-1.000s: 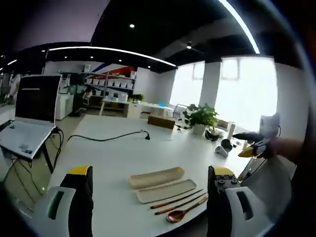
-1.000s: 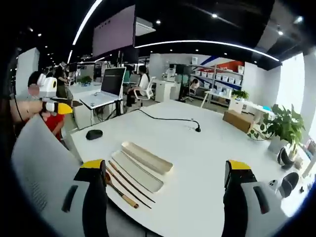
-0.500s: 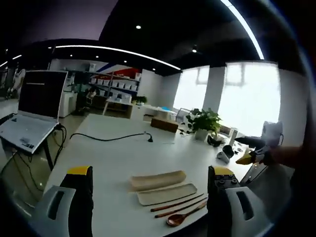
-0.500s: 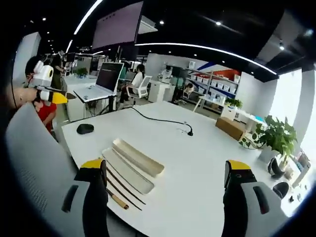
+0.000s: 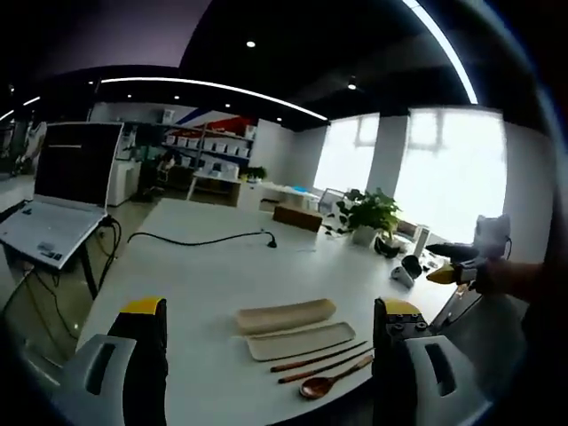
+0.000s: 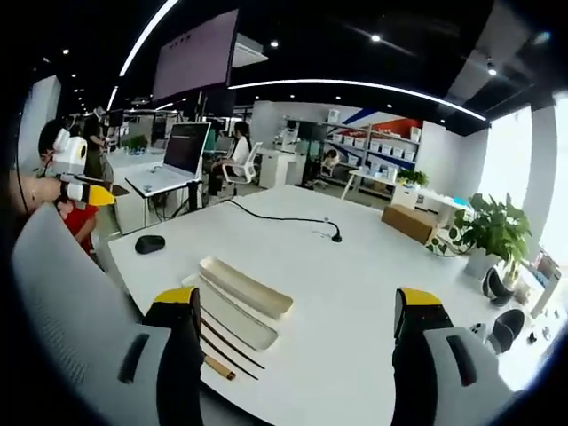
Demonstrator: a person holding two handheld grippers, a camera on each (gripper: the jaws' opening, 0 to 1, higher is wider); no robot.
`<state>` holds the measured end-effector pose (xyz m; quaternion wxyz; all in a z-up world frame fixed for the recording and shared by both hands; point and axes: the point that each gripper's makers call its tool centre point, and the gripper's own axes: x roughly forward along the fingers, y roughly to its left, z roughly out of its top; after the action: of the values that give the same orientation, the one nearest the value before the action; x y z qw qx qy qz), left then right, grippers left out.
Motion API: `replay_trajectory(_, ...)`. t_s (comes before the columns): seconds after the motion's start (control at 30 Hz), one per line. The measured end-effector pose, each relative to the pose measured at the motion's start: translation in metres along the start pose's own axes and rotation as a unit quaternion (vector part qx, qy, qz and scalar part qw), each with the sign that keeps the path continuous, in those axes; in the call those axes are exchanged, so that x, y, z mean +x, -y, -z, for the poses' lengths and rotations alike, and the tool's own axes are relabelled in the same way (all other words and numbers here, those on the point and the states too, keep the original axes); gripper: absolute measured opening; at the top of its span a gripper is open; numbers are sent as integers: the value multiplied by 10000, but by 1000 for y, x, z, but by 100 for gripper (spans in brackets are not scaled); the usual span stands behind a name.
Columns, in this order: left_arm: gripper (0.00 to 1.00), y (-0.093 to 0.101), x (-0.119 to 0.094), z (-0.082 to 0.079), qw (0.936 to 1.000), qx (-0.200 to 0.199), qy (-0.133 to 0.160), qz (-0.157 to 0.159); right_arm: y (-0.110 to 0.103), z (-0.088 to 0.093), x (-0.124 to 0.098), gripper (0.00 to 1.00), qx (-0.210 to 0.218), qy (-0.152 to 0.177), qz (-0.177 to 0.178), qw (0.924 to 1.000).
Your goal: Arrange the utensils inside the cutlery case until each visible utensil rests in its matching compartment.
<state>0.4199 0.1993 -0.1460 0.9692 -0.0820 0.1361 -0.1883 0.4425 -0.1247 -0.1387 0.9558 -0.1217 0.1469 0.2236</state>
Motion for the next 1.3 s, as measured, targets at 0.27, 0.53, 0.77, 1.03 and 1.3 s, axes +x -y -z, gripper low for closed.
replay_trajectory(0.27,100,3,-2,-6,9997,-82,195,110,4,-1,-2,87,44,49,125,9999)
replay_trajectory(0.53,99,9,2,4,9996,120,-102,241,0,0,-3,83,-113,-12,96,9999)
replay_trajectory(0.77,99,10,-1,-4,9992,337,74,187,-6,-3,-4,82,-188,45,1,9998)
replay_trajectory(1.03,98,14,0,-3,9986,459,-12,245,-6,-6,-5,81,-164,86,-13,9998)
replay_trajectory(1.3,98,13,1,-3,9985,501,-43,230,-3,-8,-5,81,-143,126,23,9998)
